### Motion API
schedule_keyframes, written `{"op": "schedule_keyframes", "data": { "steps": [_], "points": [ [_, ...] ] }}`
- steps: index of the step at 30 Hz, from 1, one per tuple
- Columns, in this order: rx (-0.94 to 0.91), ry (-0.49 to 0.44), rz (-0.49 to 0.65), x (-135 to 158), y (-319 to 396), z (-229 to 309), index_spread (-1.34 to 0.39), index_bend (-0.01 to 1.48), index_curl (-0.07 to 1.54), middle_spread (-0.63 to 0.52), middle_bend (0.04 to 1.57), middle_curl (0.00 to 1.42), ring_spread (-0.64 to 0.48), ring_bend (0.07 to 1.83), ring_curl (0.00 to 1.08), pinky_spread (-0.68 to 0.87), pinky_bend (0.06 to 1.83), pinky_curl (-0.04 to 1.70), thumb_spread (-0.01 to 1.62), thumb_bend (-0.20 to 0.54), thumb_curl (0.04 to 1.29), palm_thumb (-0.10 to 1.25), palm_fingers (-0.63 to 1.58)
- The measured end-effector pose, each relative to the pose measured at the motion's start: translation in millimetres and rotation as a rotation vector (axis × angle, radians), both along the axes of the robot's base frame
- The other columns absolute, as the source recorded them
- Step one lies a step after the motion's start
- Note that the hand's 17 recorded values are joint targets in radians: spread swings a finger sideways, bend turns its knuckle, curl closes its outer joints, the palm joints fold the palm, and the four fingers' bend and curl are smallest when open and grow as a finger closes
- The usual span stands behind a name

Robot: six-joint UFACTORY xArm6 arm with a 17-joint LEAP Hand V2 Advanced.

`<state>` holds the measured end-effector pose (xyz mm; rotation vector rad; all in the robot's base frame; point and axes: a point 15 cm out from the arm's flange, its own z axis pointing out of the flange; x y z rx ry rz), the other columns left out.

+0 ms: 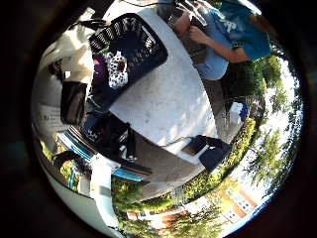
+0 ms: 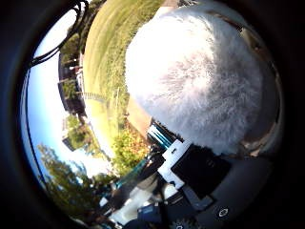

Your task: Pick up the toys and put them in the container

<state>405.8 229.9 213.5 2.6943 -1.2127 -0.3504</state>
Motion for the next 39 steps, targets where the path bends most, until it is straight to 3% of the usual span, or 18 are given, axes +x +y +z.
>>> {"op": "schedule_keyframes", "data": {
  "steps": [3,5,8,9,10,12,16,24,31,39],
  "points": [
    [-0.013,0.006,-0.022,22,17,-24,-1.08,0.69,0.93,-0.27,1.24,1.16,-0.07,1.59,0.82,0.16,1.51,0.96,1.20,-0.025,0.63,0.90,0.54],
    [-0.028,0.026,-0.035,36,27,-46,-1.00,0.64,0.96,-0.24,1.14,1.10,0.00,1.49,0.77,0.18,1.42,0.94,1.19,-0.031,0.61,0.88,0.40],
    [-0.057,0.060,-0.037,49,36,-75,-0.81,0.55,0.96,-0.18,0.90,0.97,0.07,1.29,0.71,0.22,1.21,0.90,1.19,-0.033,0.59,0.85,-0.07],
    [-0.079,0.093,-0.032,45,35,-85,-0.74,0.50,0.92,-0.13,0.73,0.88,0.11,1.13,0.64,0.26,1.13,0.84,1.18,-0.036,0.58,0.84,-0.25],
    [-0.101,0.129,-0.028,38,33,-94,-0.71,0.48,0.90,-0.11,0.66,0.84,0.13,1.05,0.60,0.28,1.07,0.81,1.18,-0.036,0.57,0.83,-0.31],
    [-0.134,0.181,-0.022,28,29,-111,-0.63,0.41,0.84,-0.05,0.50,0.74,0.18,0.89,0.52,0.32,0.96,0.74,1.17,-0.034,0.56,0.82,-0.32],
    [-0.145,0.195,-0.013,23,32,-121,-0.56,0.23,0.71,0.04,0.27,0.60,0.25,0.65,0.41,0.38,0.76,0.61,1.15,-0.033,0.53,0.80,-0.31],
    [-0.123,0.164,-0.017,33,30,-110,-0.52,0.10,0.53,0.11,0.13,0.46,0.31,0.47,0.33,0.44,0.61,0.50,1.13,-0.028,0.50,0.80,-0.19],
    [-0.077,0.064,-0.038,45,20,-29,-0.48,0.13,0.39,0.14,0.13,0.36,0.32,0.40,0.31,0.46,0.54,0.43,1.12,-0.028,0.47,0.80,-0.14],
    [-0.098,-0.009,-0.065,-6,-25,89,-0.44,0.16,0.34,0.14,0.13,0.30,0.33,0.34,0.30,0.45,0.46,0.37,1.14,-0.025,0.44,0.80,-0.10]
  ]
}}
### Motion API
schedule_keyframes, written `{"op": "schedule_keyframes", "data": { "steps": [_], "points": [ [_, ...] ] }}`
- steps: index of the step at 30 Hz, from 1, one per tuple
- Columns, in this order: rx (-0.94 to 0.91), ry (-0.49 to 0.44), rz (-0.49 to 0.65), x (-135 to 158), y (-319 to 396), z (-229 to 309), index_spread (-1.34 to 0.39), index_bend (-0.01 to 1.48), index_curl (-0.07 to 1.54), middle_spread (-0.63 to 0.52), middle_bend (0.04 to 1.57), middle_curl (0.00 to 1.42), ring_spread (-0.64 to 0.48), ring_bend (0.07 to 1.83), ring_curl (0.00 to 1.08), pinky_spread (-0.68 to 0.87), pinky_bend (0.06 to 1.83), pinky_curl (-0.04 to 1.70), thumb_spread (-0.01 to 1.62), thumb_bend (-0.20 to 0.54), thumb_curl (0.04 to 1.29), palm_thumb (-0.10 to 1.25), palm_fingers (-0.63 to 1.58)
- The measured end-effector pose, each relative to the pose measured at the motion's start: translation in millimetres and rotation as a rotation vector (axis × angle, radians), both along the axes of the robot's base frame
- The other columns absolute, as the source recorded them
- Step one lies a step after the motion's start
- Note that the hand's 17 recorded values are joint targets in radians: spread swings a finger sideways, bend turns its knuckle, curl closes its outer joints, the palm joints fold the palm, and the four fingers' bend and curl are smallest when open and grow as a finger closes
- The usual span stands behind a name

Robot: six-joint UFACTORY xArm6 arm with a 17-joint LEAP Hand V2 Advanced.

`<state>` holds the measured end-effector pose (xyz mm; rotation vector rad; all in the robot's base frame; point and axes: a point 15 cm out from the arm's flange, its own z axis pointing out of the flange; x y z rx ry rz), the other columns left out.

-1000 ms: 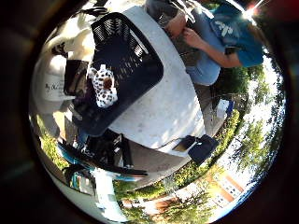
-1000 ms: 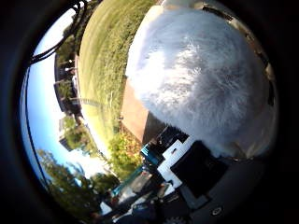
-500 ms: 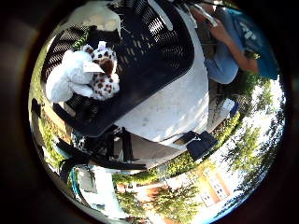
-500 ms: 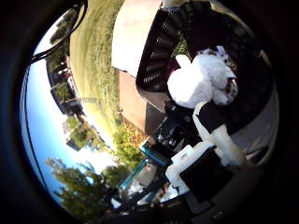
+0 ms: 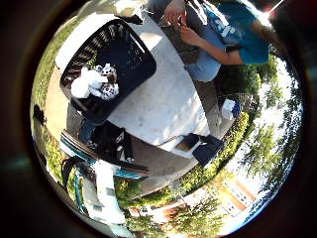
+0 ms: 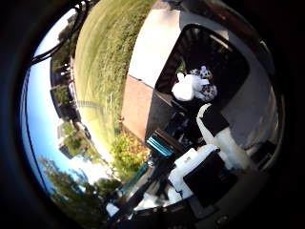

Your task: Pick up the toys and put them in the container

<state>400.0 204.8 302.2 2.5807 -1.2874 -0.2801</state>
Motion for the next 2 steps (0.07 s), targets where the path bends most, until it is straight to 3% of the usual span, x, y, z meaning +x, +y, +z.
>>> {"op": "schedule_keyframes", "data": {
  "steps": [2],
  "points": [
    [0.004,-0.017,-0.020,-21,-20,22,-0.43,0.17,0.33,0.14,0.13,0.29,0.33,0.32,0.30,0.45,0.44,0.36,1.15,-0.025,0.44,0.80,-0.08]
  ]
}}
